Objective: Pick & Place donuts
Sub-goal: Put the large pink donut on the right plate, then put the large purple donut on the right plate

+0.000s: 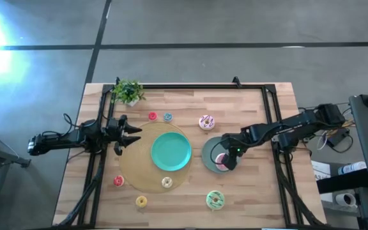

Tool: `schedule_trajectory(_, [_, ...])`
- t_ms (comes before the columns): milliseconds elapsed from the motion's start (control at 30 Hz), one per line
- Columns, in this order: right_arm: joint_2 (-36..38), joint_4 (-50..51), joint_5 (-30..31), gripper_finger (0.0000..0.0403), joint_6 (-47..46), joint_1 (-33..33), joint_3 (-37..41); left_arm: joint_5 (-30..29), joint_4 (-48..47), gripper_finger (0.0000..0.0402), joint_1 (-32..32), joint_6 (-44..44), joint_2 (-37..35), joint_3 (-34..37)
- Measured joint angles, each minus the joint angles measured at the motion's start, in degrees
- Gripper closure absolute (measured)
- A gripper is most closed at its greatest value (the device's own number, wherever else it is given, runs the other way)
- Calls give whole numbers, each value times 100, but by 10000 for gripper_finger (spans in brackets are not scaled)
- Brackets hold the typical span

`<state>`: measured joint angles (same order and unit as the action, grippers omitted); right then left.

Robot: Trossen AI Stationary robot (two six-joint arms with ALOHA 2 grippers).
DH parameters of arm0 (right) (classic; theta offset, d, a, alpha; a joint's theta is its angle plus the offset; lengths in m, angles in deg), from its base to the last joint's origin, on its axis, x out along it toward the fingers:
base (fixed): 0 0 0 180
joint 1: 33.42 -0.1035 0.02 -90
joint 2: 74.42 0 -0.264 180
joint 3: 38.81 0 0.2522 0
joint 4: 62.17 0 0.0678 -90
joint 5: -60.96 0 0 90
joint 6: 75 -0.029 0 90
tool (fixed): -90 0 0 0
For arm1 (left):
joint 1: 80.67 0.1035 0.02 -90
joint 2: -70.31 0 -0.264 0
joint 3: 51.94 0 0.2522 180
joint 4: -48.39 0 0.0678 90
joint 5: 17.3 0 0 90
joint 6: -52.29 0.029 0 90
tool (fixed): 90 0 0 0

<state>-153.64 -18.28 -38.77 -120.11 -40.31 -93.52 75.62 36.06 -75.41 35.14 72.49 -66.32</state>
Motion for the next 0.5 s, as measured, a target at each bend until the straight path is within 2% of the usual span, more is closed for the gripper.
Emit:
schedule_trajectory(133, [98,141,-7,137,38,-107,-14,0,0,239,-1,0,1,1])
schedule_trajectory(400, [460,389,1242,153,-431,-197,-131,0,0,239,0,0,-1,1])
schedule_trajectory(500, [514,790,1952,161,-1102,-25,-131,0,0,239,1,0,-1,1])
